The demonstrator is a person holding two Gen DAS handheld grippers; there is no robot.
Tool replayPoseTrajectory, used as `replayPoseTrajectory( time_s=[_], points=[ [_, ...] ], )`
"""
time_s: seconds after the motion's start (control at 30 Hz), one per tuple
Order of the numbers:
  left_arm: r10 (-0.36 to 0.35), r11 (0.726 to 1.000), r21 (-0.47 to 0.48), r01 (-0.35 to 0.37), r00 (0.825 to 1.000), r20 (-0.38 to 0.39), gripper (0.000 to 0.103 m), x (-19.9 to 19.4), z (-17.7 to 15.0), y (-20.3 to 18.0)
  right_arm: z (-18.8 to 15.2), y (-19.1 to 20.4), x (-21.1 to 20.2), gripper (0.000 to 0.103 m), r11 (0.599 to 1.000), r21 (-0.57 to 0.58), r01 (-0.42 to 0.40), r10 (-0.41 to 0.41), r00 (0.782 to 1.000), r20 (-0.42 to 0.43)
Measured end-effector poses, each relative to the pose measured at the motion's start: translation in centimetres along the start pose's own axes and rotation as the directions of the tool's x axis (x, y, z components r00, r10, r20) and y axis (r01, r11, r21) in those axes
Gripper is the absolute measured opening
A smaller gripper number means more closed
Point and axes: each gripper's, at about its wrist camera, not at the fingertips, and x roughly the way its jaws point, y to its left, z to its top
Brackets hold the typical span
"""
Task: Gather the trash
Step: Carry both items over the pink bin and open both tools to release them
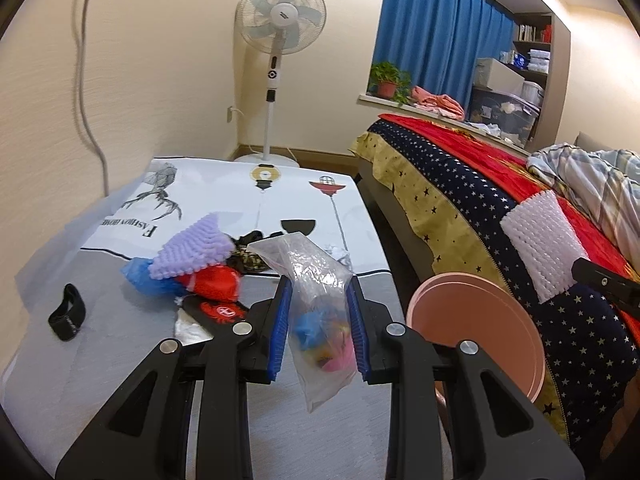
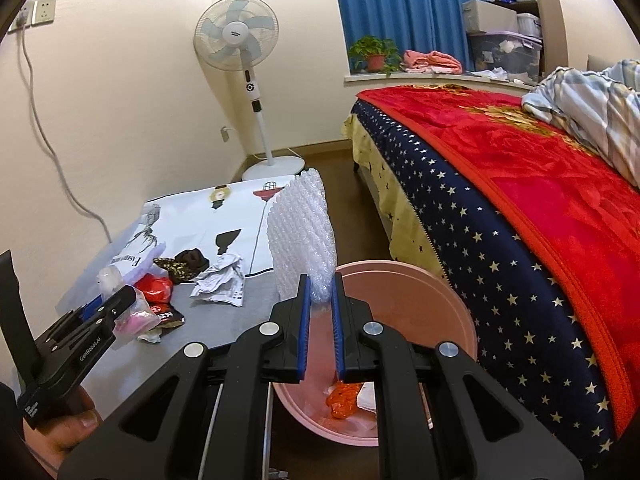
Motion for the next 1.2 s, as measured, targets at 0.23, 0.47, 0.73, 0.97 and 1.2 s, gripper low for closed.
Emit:
replayPoseTrajectory(
  time_s=[0.23, 0.47, 0.73, 0.97, 1.2],
  points=[
    [-0.037, 0.999, 0.023, 0.037, 0.999, -0.003, 0.028, 1.0, 0.0, -1.7, 0.2, -1.2, 0.4, 0.010, 0.998, 0.032, 0.051, -0.052, 0.999, 0.012],
    [-0.089, 0.995, 0.048, 0.089, 0.996, -0.006, 0.028, 1.8, -0.2, -3.7, 0.3, -2.3, 0.4, 0.011, 0.995, 0.060, 0.084, -0.085, 0.996, 0.012],
    [-0.148, 0.986, 0.081, 0.149, 0.989, -0.012, 0.028, 2.7, -0.2, -5.9, 0.3, -3.0, 0.5, 0.010, 0.989, 0.066, 0.129, -0.130, 0.991, 0.010],
    [-0.196, 0.975, 0.099, 0.198, 0.980, -0.034, 0.028, 3.5, -0.5, -7.8, 0.2, -3.8, 0.5, 0.011, 0.982, 0.055, 0.182, -0.182, 0.983, -0.001],
    [-0.237, 0.963, 0.117, 0.243, 0.969, -0.067, 0.028, 4.4, -0.9, -9.5, 0.1, -4.8, 0.7, 0.011, 0.975, 0.072, 0.209, -0.209, 0.978, -0.016]
  ],
)
